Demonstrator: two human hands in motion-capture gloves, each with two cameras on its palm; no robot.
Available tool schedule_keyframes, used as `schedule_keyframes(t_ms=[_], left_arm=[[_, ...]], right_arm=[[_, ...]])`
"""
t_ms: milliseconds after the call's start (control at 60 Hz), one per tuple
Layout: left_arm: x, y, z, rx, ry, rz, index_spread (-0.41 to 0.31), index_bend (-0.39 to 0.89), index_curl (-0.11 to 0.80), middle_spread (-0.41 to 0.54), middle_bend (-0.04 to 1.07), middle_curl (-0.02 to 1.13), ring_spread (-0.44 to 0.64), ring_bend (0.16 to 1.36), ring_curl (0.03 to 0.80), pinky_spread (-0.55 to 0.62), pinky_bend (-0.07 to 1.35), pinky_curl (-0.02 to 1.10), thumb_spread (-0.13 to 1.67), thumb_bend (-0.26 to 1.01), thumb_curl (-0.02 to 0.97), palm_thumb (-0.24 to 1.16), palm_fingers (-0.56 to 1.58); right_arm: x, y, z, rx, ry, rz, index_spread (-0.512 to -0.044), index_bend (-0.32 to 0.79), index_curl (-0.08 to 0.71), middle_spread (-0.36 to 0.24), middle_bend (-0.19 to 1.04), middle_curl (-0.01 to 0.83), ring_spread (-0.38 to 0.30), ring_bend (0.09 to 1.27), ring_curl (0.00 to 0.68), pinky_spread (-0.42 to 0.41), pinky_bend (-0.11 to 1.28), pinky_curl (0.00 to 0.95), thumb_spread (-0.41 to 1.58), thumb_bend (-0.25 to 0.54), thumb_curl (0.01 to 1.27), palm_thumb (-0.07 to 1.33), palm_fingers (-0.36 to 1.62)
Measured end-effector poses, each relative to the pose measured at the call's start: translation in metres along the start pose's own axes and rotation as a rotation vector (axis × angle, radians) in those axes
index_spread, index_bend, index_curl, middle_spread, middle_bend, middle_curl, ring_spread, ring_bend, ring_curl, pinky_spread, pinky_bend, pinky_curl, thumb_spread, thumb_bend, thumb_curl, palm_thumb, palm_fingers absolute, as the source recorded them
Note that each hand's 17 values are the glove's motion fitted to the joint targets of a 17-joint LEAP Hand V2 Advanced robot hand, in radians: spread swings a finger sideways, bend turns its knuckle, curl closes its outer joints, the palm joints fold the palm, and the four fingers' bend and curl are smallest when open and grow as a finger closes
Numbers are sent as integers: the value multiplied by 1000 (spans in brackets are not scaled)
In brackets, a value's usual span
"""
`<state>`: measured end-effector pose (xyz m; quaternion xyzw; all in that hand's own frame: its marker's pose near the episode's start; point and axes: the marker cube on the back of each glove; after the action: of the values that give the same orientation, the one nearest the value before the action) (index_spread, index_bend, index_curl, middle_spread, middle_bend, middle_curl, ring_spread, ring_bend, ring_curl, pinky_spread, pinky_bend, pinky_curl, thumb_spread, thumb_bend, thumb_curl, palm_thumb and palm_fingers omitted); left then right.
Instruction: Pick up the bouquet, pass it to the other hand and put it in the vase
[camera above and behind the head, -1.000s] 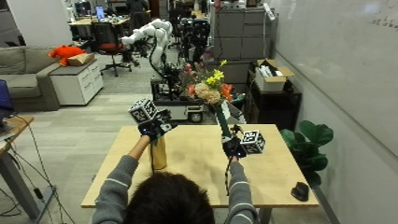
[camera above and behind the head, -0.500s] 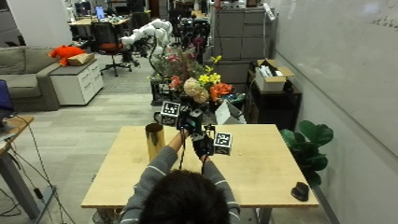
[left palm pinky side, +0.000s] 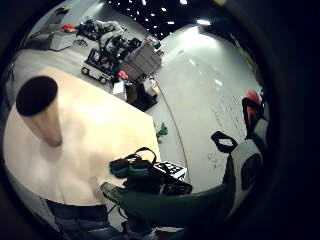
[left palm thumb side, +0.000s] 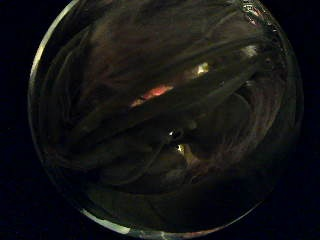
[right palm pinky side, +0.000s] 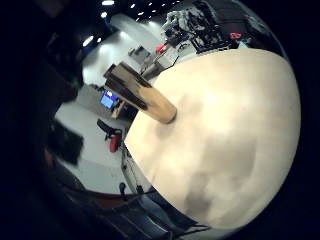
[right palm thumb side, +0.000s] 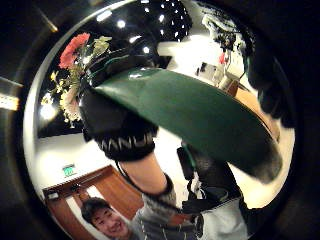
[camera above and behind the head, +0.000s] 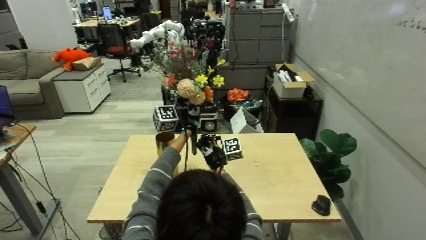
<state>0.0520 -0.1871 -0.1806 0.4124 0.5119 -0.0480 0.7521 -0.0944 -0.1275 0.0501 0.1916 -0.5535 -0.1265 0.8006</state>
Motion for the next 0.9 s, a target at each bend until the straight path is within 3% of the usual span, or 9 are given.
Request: schedule_keyframes(t_ms=[83,150,250,350,400,533,634,784,900], left_arm=[[9,-25,-22,67,-29,30,-362,562,531,-371,830,585,-386,864,472,-410,671,499,1145,-7,423,663,1426],[25,-38,-46,128,-58,48,-367,565,544,-374,838,588,-387,871,475,-412,682,502,1155,-13,426,662,1418],[42,-62,-80,219,-125,82,-371,566,560,-377,846,591,-388,879,479,-413,691,504,1163,-15,431,661,1410],[49,-86,-103,290,-145,99,-373,564,573,-378,851,593,-388,883,480,-413,697,504,1169,-13,436,663,1405],[50,-95,-110,322,-142,101,-374,562,579,-378,853,593,-388,885,481,-413,699,504,1171,-14,439,664,1403],[28,-110,-112,341,-130,55,-377,553,593,-378,858,594,-389,886,481,-413,705,503,1174,-15,444,663,1399],[3,-117,-107,349,-131,23,-380,544,601,-378,861,594,-389,888,480,-413,708,502,1174,-16,448,660,1397],[-30,-125,-96,356,-139,24,-382,537,612,-378,863,593,-389,890,480,-414,705,499,1175,-15,453,658,1395],[-38,-126,-92,351,-156,15,-384,532,619,-378,863,593,-389,890,480,-414,706,497,1175,-15,456,657,1395]], right_arm=[[16,-6,-16,58,133,20,-207,156,493,-72,554,494,-122,678,447,-149,556,462,1010,-71,455,628,811],[29,-17,-33,106,317,-181,-209,141,455,-62,484,465,-116,612,409,-116,497,416,1011,-47,432,603,823],[38,-10,-39,65,332,-42,-213,128,424,-60,418,442,-113,546,385,-85,444,386,1029,-15,418,640,825],[25,-18,-43,31,336,-238,-219,126,402,-58,363,428,-110,508,378,-48,392,370,1040,-17,405,665,786],[25,-23,-50,43,365,-254,-221,127,390,-57,333,419,-107,492,374,-39,376,362,1044,-20,399,670,779],[27,-27,-64,79,427,-211,-231,123,364,-57,281,407,-105,450,365,-8,347,352,1050,-22,387,680,764],[29,-19,-64,43,349,-94,-232,124,349,-53,260,405,-105,438,364,3,320,347,1056,-22,379,685,771],[36,-9,-68,40,341,-54,-231,123,330,-50,242,406,-104,423,364,18,284,343,1065,-21,368,691,777],[60,-24,-82,58,548,-254,-232,129,321,-47,229,407,-104,407,364,21,257,341,1069,-22,362,690,786]])
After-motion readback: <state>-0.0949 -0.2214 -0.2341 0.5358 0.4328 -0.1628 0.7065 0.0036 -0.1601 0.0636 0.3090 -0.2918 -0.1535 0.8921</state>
